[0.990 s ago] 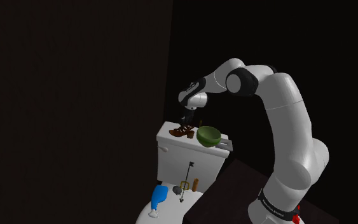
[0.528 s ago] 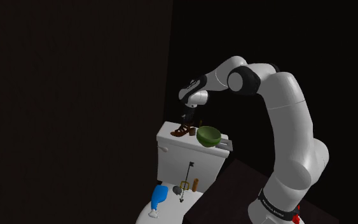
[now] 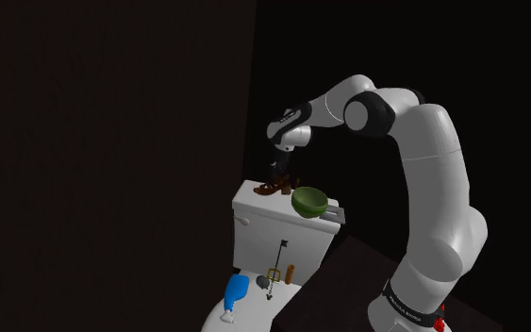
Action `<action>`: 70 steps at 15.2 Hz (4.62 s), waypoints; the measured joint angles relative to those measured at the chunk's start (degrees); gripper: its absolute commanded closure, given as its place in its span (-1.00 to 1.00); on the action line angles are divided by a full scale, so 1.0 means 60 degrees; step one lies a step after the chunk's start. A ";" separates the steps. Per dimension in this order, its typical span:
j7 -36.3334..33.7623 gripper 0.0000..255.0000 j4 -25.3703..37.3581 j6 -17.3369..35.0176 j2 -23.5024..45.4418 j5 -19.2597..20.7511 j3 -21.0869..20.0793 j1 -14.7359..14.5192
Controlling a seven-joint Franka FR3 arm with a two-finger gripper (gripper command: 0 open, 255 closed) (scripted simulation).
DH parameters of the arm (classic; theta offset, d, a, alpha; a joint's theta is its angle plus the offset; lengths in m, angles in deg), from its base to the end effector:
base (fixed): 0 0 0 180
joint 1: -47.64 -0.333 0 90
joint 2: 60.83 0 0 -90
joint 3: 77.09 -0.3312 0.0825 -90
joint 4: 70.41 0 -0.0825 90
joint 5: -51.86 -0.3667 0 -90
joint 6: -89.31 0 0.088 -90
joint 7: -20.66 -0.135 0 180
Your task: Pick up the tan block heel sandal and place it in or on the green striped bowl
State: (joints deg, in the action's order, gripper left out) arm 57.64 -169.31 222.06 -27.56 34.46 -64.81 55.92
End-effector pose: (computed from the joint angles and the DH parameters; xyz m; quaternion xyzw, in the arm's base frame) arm 0.6351 -0.2111 0.2531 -0.9966 -0.0592 -0.0395 0.0404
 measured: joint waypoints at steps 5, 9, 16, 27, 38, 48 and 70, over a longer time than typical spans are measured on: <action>-0.0155 1.00 0.0120 -0.0467 -0.0362 0.0151 0.0089 -0.0068; -0.0238 1.00 0.0217 -0.0827 -0.0633 0.0257 0.0155 -0.0092; -0.0400 1.00 0.0467 -0.1521 -0.1098 0.0449 0.0259 -0.0135; 0.0039 1.00 -0.1240 -0.1622 -0.2887 0.0809 0.0620 0.0014; 0.1187 1.00 -0.4319 -0.1217 -0.5553 0.1590 0.1385 0.0661; 0.1653 1.00 -0.4849 -0.0070 -0.4839 0.1113 0.1375 0.0688; 0.2057 -1.00 -0.5060 0.0672 -0.4242 0.0672 0.1320 0.0747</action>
State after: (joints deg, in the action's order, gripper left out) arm 69.99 -199.67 226.10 -53.01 38.50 -56.89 60.40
